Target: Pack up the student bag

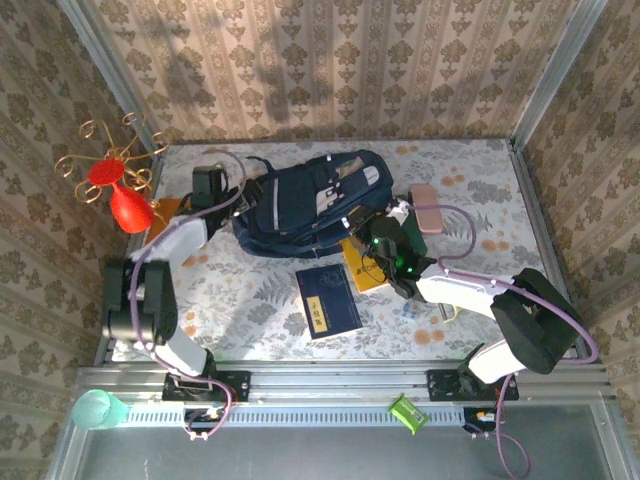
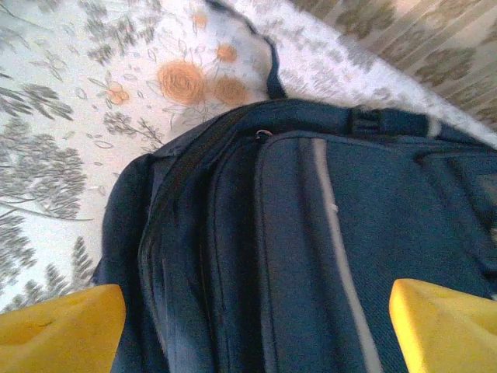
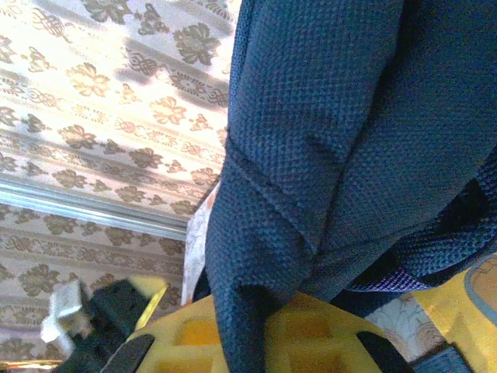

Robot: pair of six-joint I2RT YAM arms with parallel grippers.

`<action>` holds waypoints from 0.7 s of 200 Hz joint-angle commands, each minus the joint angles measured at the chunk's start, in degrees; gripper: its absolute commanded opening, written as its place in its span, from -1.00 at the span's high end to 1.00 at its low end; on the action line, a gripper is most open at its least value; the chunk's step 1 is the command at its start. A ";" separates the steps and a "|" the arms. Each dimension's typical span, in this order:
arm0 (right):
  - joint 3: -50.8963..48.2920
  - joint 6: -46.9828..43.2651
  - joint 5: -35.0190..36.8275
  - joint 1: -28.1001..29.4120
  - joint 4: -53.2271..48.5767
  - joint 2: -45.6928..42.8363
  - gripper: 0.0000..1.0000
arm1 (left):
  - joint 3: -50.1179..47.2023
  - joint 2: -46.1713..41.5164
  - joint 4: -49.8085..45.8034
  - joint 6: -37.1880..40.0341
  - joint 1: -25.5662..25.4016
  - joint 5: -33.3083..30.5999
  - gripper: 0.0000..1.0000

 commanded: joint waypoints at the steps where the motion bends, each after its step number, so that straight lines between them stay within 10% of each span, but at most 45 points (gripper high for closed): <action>1: 2.64 3.79 6.51 0.66 8.37 0.73 0.89 | -5.32 -12.44 -0.91 2.63 -2.02 -4.33 -0.78; 65: 6.15 3.68 6.22 1.54 7.39 0.94 0.91 | -26.12 -36.71 -3.51 1.90 -21.43 -6.78 -0.59; 140: 10.12 3.52 4.93 2.34 3.44 -0.07 0.92 | -37.38 -25.67 29.71 12.98 -40.10 -24.20 -0.36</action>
